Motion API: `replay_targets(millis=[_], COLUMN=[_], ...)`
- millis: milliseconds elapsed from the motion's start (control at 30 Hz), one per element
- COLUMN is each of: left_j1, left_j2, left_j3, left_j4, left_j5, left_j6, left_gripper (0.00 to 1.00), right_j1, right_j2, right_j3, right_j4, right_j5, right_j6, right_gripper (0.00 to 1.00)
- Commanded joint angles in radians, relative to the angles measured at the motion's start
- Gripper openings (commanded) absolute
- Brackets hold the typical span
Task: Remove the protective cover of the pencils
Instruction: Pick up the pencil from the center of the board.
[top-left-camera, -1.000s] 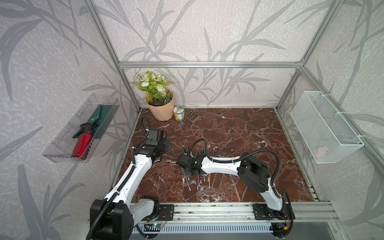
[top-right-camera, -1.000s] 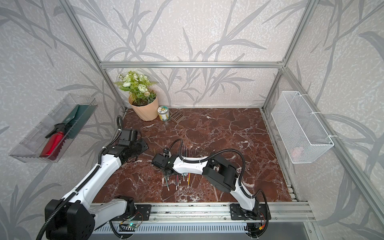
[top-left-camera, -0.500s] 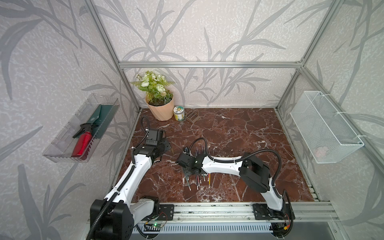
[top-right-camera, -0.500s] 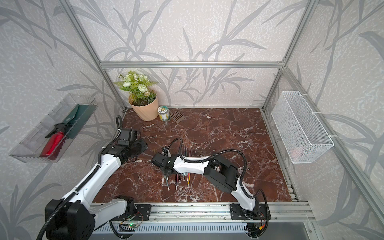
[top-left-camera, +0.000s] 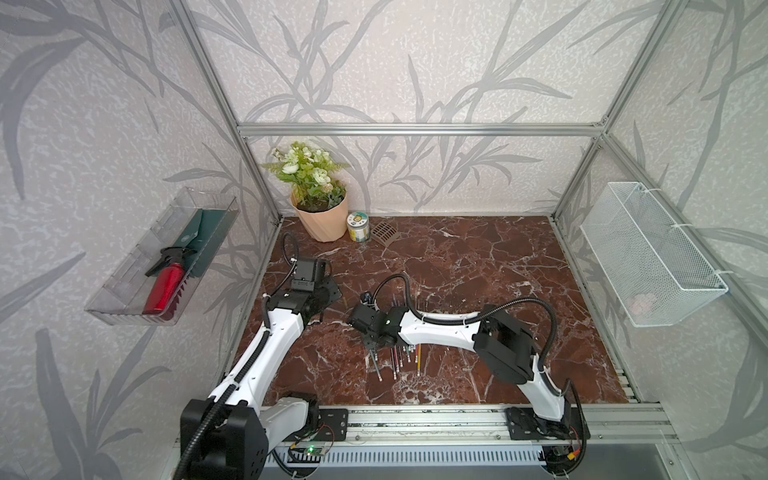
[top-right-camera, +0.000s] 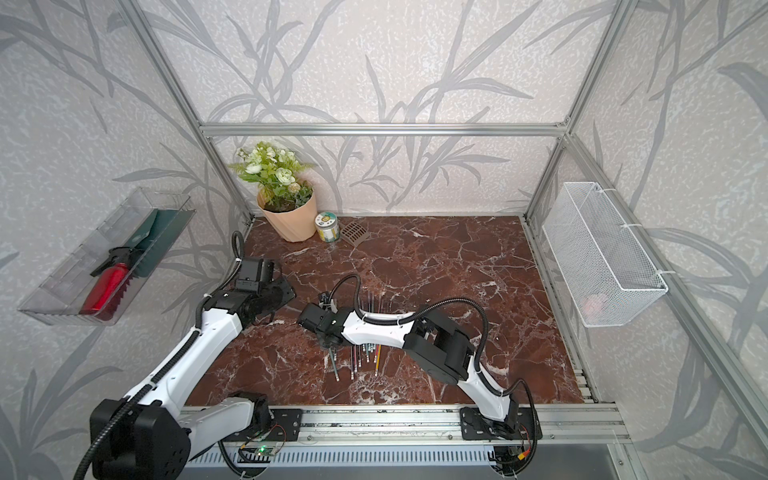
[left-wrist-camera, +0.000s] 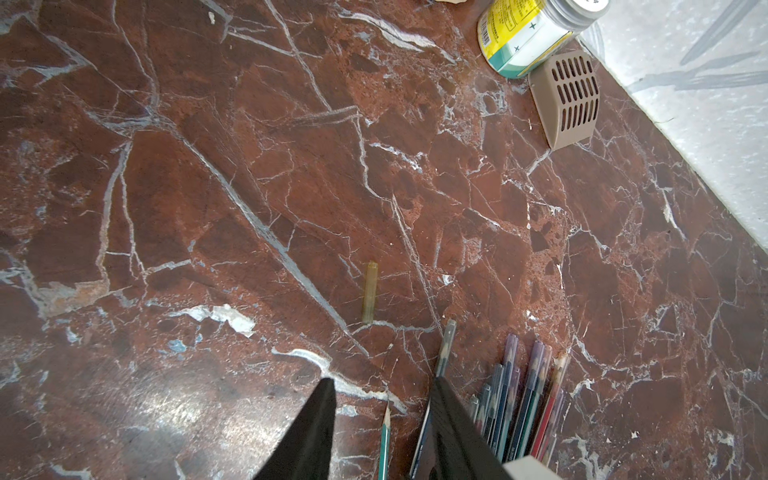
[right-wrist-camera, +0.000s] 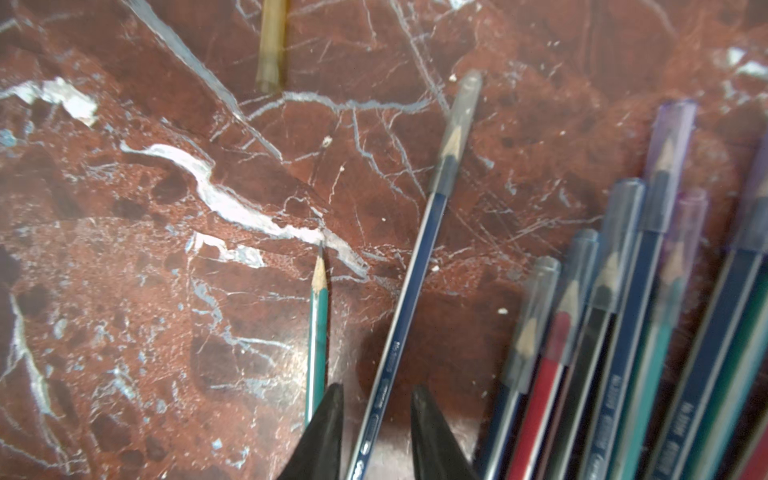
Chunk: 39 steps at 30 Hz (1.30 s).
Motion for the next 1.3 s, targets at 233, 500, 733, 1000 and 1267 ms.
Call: replay_targets(millis=[233,500,733,1000,1267], left_j1=[0.007,0.009,0.015,0.015,0.015], left_j2=[-0.028,-0.030,-0.030,-0.029,-0.028], left_j3=[-0.022,-0.034,-0.038,-0.039,-0.048], left_j4=[-0.009,0.003,0.009,0.017,0.042], left_j5=[0.010,0.028,0.037,0.063,0.098], left_j6=[-0.015,-0.021,-0.024,-0.028,-0.029], left_gripper=[0.42,0.42,0.42,0.42,0.42], right_j1=[-0.003,-0.004,-0.007,-0.011,-0.013], right_j2=[0.030,0.027,0.030,0.015,0.010], right_j3=[-0.001,-0.018,-0.024,-0.035,-0.021], right_j4=[-0.060,-0.058,-0.062,-0.054,-0.042], right_j5=[0.010,0.015,0.016,0.016,0.007], right_j6=[0.033,0.044,0.053,0.058,0.054], right_gripper=[0.31,0.24,0.16,0.12,0.09])
